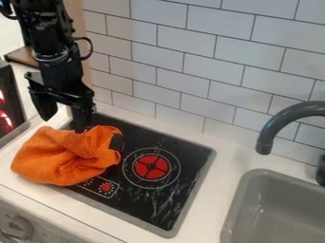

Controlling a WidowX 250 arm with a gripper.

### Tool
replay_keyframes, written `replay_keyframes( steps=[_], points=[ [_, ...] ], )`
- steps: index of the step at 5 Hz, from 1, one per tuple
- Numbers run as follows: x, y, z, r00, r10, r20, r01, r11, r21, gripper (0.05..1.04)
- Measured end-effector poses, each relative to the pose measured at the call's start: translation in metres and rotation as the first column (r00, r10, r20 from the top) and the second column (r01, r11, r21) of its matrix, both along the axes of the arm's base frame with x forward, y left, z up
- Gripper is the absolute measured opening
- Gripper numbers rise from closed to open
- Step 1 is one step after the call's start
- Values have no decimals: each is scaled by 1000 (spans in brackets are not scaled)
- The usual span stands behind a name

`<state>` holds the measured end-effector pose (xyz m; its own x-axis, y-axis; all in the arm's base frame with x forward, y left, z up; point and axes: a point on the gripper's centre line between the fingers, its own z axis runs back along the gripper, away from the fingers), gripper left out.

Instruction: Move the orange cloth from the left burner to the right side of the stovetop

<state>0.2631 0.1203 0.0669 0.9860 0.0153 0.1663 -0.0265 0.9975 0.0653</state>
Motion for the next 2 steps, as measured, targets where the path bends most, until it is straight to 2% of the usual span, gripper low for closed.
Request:
replay_keyframes(
  steps=[1, 2],
  points=[
    [-4, -2, -6, 1000, 17, -18, -17, 1000, -24, 999],
    [-15, 18, -7, 970, 240, 21, -235, 962, -140, 999]
  ],
)
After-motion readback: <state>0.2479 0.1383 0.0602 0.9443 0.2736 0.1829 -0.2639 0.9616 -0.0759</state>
